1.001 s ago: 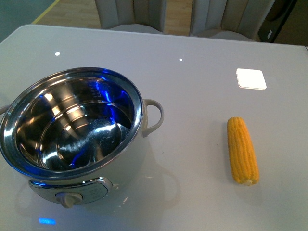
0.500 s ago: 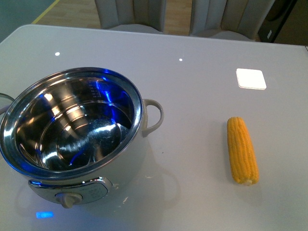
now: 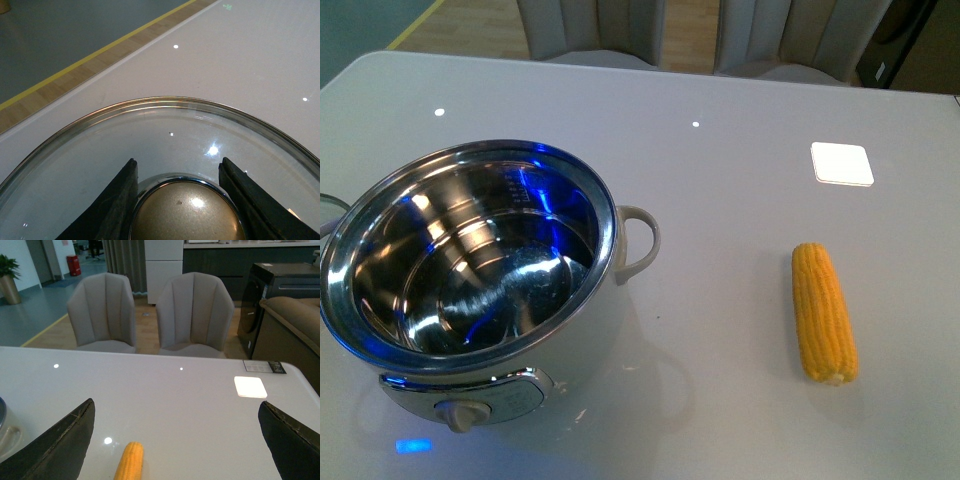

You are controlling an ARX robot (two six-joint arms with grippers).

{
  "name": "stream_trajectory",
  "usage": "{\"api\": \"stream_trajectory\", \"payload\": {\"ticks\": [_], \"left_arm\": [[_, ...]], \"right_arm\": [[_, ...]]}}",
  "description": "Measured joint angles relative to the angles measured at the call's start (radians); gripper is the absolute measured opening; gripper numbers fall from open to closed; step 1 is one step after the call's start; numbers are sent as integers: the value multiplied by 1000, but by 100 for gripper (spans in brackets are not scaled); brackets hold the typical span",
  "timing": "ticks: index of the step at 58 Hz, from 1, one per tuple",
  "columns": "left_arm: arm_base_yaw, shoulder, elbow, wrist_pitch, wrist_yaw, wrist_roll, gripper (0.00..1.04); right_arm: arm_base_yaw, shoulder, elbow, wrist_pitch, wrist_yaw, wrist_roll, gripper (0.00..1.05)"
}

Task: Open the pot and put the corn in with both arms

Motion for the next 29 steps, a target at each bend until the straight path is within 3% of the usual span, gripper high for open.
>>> {"api": "stream_trajectory", "payload": {"ticks": [12, 16, 29], "left_arm": [[-1, 1, 0, 1, -2, -4, 47], [-2, 2, 0, 1, -19, -3, 65], [-5, 2, 0, 1, -43, -3, 99]], "right_arm": [[0, 0, 0, 0, 0, 0, 96], [0, 0, 0, 0, 0, 0, 96], [0, 0, 0, 0, 0, 0, 96]]}}
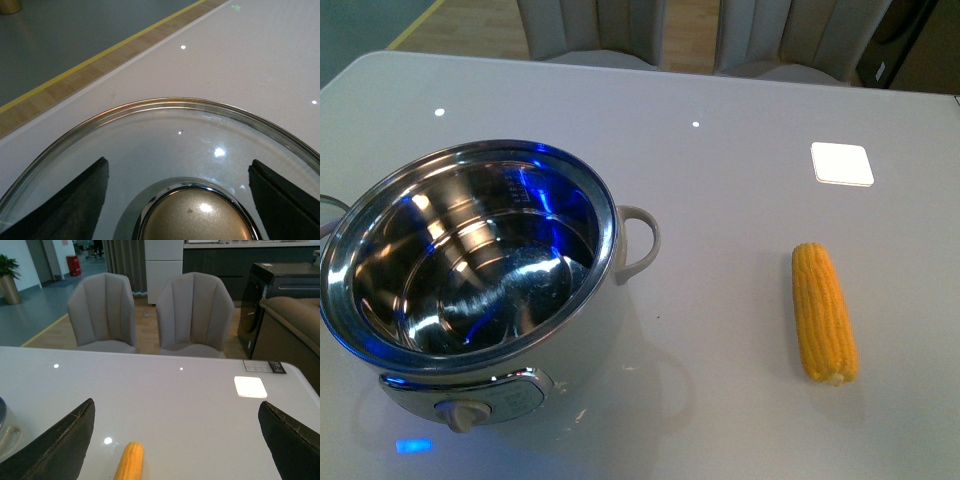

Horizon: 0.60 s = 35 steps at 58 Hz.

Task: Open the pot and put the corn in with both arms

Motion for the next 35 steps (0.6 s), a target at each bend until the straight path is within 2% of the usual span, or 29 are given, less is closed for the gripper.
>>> {"api": "stream_trajectory", "payload": {"ticks": [2, 6, 24, 35], "left_arm": [[0, 0, 0, 0, -3, 2, 101], [0, 0, 0, 0, -8, 1, 97], [0, -17, -31, 0, -3, 16, 98], [6, -195, -99, -41, 27, 47, 98]], "right_arm": [[0, 0, 0, 0, 0, 0, 96], [0, 0, 0, 0, 0, 0, 96], [0, 0, 0, 0, 0, 0, 96], [0, 0, 0, 0, 0, 0, 96]]}}
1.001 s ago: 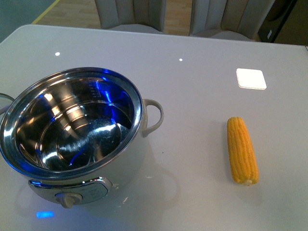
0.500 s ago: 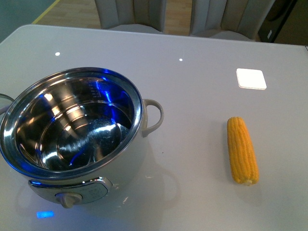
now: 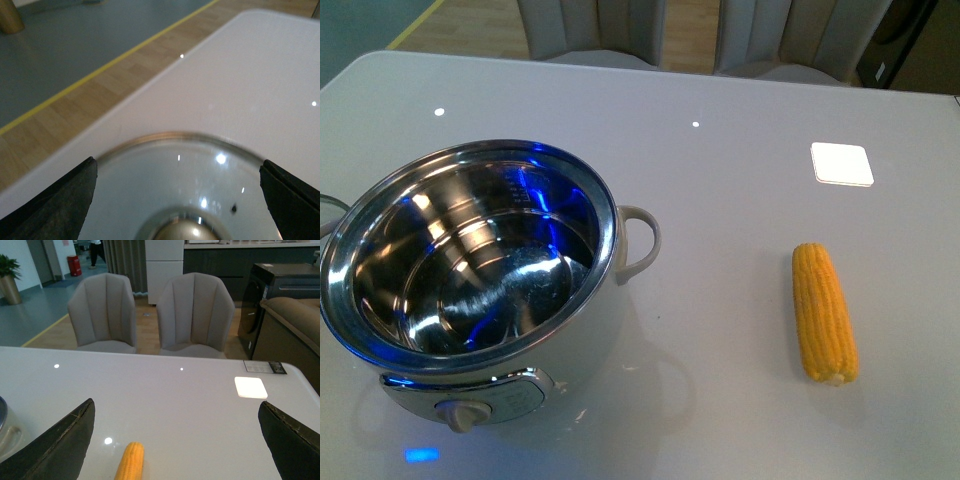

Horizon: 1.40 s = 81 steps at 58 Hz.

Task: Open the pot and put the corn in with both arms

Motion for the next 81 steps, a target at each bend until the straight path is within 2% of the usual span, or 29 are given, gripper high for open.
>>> {"api": "stream_trajectory", "payload": {"ticks": [10, 21, 50, 81], "left_arm": [[1, -120, -37, -45, 9, -1, 98], [5, -256, -135, -90, 61, -1, 98], [73, -966, -576, -270, 387, -60, 98], [121, -1462, -811, -553, 536, -89, 98]], "right_arm": [[0, 0, 0, 0, 0, 0, 96], [0, 0, 0, 0, 0, 0, 96], [0, 0, 0, 0, 0, 0, 96], [0, 0, 0, 0, 0, 0, 96]]}}
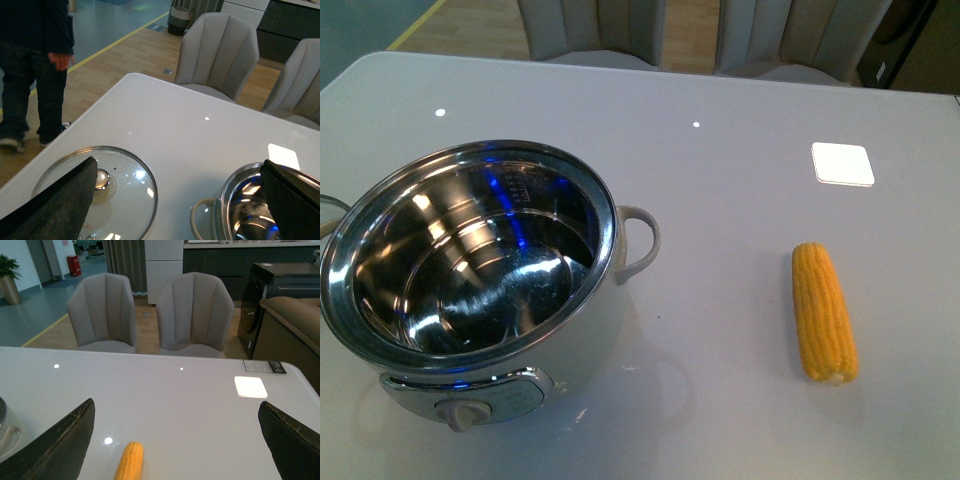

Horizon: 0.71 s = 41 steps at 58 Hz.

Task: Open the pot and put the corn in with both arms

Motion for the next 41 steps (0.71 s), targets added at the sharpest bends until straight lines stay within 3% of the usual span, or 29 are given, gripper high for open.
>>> {"api": "stream_trajectory", "payload": {"ticks": [23, 41], "left_arm": [[-49, -291, -76, -288, 57, 12, 98], [-47, -595, -78, -611, 82, 42, 98]], "right_arm": [[0, 0, 0, 0, 0, 0, 96], [0, 0, 0, 0, 0, 0, 96]]}}
